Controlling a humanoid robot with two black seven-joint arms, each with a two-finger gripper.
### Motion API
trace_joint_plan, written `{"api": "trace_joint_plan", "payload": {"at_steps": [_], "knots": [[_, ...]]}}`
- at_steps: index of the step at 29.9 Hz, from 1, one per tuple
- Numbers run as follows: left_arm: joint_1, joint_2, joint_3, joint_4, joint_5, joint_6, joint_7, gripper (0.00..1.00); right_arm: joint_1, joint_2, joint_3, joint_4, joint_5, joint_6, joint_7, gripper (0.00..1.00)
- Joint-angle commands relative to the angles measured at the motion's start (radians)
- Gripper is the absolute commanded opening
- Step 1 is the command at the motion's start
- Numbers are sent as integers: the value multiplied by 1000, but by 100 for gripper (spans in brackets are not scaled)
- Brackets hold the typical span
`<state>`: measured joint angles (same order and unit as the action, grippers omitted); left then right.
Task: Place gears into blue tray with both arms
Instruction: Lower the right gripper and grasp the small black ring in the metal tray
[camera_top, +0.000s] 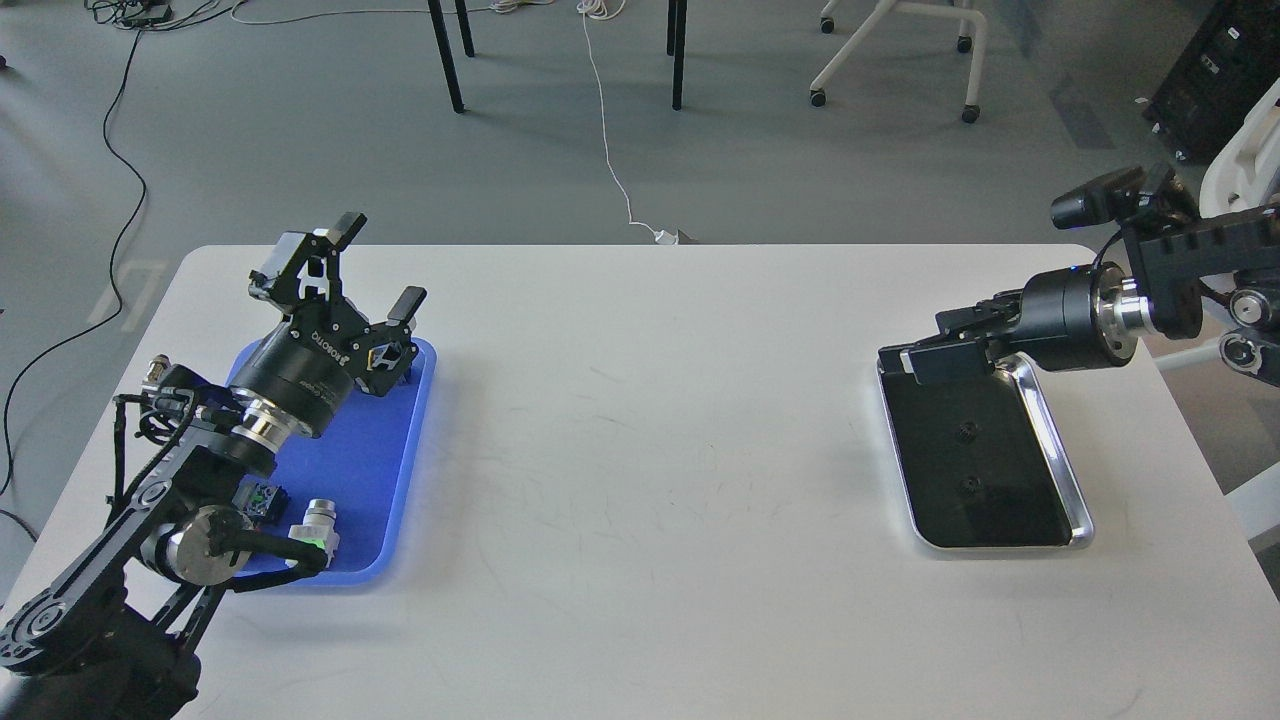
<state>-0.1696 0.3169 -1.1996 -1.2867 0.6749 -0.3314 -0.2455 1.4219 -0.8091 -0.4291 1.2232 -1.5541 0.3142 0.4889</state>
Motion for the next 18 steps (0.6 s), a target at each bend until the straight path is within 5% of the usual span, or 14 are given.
{"api": "trace_joint_plan", "payload": {"at_steps": [1, 18], "knots": [[6, -4, 0, -2, 0, 0, 0, 98, -1, 17, -68, -4, -108, -4, 0, 98], [9, -6, -1, -3, 0, 3, 3, 98, -93, 123, -148, -126, -132, -56, 0, 82]]}}
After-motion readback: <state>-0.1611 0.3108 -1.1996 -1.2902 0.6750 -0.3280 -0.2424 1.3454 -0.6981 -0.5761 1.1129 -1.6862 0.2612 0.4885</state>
